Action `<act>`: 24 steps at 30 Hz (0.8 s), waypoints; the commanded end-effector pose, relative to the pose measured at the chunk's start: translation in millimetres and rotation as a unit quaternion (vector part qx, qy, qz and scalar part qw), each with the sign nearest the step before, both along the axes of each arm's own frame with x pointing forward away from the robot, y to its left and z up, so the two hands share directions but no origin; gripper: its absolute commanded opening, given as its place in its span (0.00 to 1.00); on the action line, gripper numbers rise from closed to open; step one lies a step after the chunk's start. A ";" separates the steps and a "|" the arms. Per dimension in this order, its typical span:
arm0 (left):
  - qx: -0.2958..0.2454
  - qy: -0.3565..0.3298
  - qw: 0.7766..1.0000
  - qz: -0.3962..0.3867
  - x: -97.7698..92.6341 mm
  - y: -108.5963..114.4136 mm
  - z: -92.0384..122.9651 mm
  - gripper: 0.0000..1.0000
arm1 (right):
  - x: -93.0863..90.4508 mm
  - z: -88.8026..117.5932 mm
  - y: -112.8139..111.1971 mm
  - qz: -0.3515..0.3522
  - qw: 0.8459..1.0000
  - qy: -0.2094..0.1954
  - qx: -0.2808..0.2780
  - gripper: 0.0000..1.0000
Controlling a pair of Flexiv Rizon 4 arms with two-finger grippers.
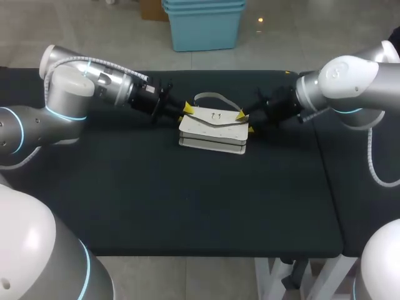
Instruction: Pick up the bag, open it, inspect its contents, close it, and place it on the opposite side
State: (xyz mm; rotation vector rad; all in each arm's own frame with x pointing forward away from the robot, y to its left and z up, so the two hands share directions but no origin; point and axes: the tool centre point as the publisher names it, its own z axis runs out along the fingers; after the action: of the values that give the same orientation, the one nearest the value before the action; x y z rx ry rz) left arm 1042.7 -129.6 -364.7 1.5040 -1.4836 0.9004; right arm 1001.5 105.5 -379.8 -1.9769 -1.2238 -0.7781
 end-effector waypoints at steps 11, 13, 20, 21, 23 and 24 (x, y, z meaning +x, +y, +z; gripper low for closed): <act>-0.025 0.014 1.000 0.003 -0.1 0.0 -16.3 0.00 | -1.0 -14.2 1.6 -0.005 1.000 0.003 0.018 0.00; -0.026 0.010 1.000 0.002 -1.7 0.0 -11.4 0.41 | -1.8 -10.3 0.2 -0.004 1.000 0.002 0.017 0.00; -0.019 -0.007 1.000 0.011 -8.2 2.3 11.0 1.00 | -6.9 7.8 -4.9 -0.006 1.000 -0.017 -0.003 1.00; -0.016 -0.010 1.000 0.016 -9.0 2.8 14.6 1.00 | -7.7 10.3 -6.1 -0.007 1.000 -0.019 -0.009 1.00; -0.016 -0.012 1.000 0.017 -11.3 4.4 21.4 1.00 | -9.8 14.0 -8.2 -0.007 1.000 -0.021 -0.012 1.00; -0.013 -0.015 1.000 0.019 -12.7 5.7 25.3 1.00 | -11.3 16.0 -9.2 -0.006 1.000 -0.023 -0.017 1.00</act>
State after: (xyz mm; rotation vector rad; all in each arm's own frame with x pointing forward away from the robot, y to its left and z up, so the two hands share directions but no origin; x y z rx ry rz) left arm 1042.7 -127.6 -352.5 1.4684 -1.4585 0.9417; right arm 999.1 98.0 -372.9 -1.9785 -1.2540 -0.8172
